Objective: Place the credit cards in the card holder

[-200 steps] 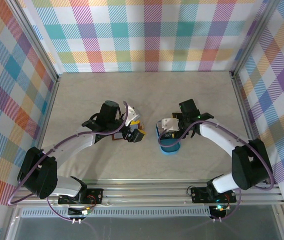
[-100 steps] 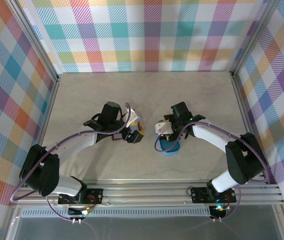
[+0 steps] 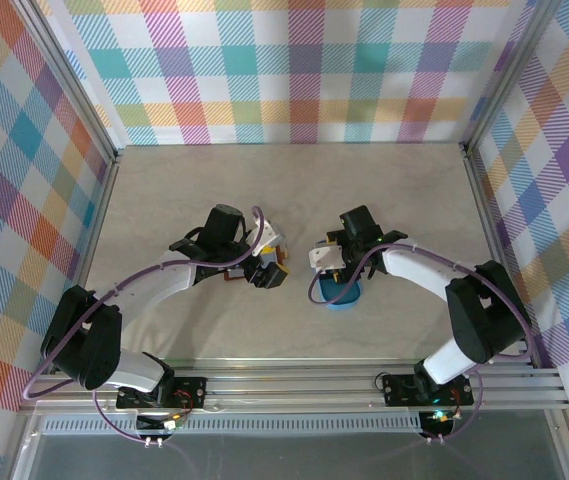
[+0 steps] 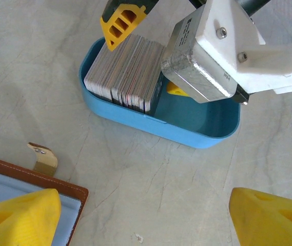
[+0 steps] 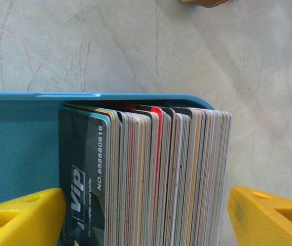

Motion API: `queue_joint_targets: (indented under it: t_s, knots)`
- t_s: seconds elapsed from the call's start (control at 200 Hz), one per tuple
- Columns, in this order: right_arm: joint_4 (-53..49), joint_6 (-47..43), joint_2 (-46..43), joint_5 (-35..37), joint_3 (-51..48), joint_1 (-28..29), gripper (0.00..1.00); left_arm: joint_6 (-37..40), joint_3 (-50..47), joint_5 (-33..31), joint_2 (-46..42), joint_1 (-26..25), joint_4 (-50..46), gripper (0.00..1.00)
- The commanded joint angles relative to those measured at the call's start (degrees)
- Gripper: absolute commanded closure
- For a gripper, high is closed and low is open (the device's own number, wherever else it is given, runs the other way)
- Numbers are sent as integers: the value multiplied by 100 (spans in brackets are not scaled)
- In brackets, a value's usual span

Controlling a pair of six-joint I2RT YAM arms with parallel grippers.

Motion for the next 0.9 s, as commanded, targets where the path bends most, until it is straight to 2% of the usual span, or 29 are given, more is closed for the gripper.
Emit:
queue_joint_targets:
  t_s: [0.0,0.895]
  knots:
    - [132,-66,73,17,-59,39,18,61,177,-4,63,-35,-134,15]
    - [418,83,-35,309,-18,39,32,52,209,36,73,-44,-206,14]
